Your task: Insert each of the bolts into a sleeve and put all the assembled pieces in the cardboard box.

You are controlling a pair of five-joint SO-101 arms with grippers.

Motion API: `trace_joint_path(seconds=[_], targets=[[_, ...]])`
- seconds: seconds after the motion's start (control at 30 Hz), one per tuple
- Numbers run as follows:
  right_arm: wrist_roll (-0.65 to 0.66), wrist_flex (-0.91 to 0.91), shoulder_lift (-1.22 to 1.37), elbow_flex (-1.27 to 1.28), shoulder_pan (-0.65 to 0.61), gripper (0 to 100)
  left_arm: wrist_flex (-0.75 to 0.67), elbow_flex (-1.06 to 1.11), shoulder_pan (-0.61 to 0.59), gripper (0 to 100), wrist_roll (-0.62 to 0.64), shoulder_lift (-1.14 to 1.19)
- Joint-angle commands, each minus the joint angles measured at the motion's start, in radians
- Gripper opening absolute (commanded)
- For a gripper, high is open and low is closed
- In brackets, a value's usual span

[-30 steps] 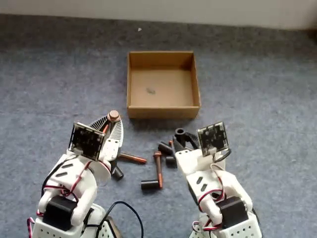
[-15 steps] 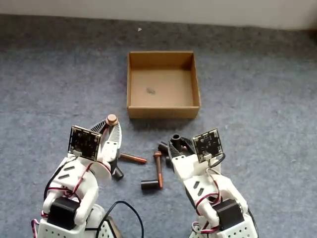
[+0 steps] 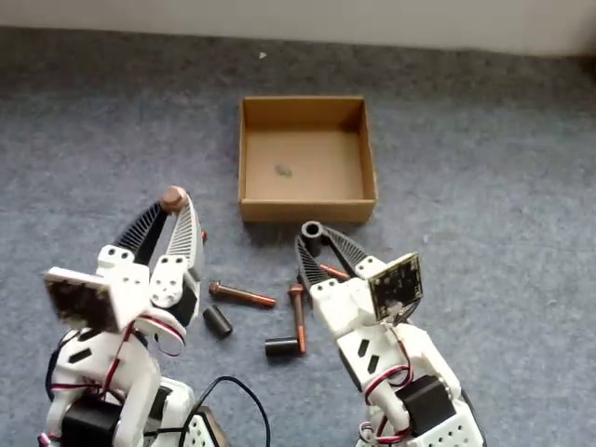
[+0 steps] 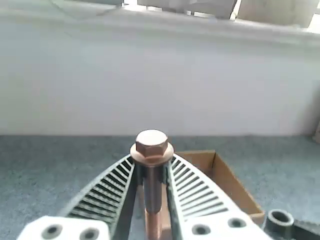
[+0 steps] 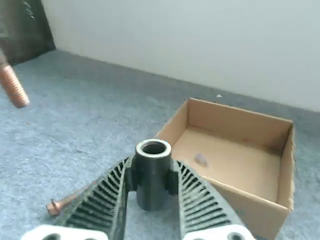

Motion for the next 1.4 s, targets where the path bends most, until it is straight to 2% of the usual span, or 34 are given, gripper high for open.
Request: trace_joint_path(seconds=[0.0, 0.2, 0.47, 0.67, 0.8, 0.97, 1.37], targets=[[-0.005, -0.082, -0.013, -0.008, -0.085, 0.5, -0.118, -0.084, -0.005, 0, 0.018, -0.012], [-0.003, -0.151, -0.013, -0.007, -0.174, 0.5, -0.178, -0.102, 0.012, 0, 0.120, -0.010], [-0.003, -0.153, -0.012, 0.087, -0.269, 0.5, -0.180, -0.104, 0.260, 0, 0.126, -0.010], [-0.003, -0.154, -0.012, 0.120, -0.268, 0.5, -0.176, -0.097, 0.331, 0, 0.126, -0.010], [0.000, -0.154, -0.012, 0.120, -0.266, 0.5, -0.149, -0.097, 0.335, 0, 0.124, -0.010], [0.084, -0.156, -0.012, 0.091, -0.266, 0.5, -0.078, -0.097, 0.337, 0, 0.071, -0.010], [0.081, -0.180, -0.013, 0.064, -0.206, 0.5, -0.037, -0.061, 0.337, 0, 0.069, -0.010]])
